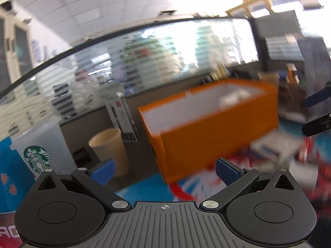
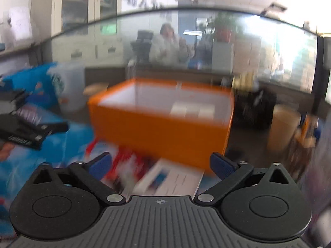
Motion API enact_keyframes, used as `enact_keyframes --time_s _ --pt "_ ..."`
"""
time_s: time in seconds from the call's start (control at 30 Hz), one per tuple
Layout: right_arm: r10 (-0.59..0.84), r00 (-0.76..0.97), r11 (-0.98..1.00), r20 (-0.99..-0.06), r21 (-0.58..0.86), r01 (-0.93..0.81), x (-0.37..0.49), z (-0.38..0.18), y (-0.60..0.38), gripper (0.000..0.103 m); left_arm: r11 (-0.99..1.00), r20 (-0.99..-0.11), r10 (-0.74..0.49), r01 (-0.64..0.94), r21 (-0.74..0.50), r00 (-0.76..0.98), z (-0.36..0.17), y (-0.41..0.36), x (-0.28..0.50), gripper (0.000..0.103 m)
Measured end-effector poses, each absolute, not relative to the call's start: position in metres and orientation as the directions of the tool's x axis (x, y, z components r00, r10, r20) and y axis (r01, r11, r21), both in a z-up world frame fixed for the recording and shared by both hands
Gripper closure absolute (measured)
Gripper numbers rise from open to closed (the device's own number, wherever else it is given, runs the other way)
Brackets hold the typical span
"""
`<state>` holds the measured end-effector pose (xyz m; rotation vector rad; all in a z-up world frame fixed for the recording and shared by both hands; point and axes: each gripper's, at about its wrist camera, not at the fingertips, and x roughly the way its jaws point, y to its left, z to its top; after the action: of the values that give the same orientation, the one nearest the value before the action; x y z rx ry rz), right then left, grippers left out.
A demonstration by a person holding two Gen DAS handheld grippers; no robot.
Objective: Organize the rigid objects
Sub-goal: 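Swing both open tools away from the orange box back toward the desk mat, then grasp the white USB charger with the right tool while the left tool grasps the blue marker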
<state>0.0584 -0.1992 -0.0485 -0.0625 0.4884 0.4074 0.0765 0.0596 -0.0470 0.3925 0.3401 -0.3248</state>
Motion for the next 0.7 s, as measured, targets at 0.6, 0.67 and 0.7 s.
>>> enact_keyframes --time_s 0.6,0.67,0.7 --pt "0.344 0.709 0.922 -0.616 0.076 -0.381 0.043 -0.092 -0.166 0.043 0.629 -0.456 -0.514 0.681 0.376 0.727 -0.091 0.073 0.068 0.0" --pt "0.339 0.697 0.921 -0.632 0.071 -0.384 0.047 -0.096 -0.161 0.046 0.615 -0.48 -0.522 0.701 0.36 0.705 -0.096 0.078 0.074 0.0" --pt "0.335 0.696 0.921 -0.634 0.064 -0.385 0.047 -0.097 -0.159 0.047 0.61 -0.493 -0.52 0.707 0.357 0.698 -0.098 0.08 0.077 0.001"
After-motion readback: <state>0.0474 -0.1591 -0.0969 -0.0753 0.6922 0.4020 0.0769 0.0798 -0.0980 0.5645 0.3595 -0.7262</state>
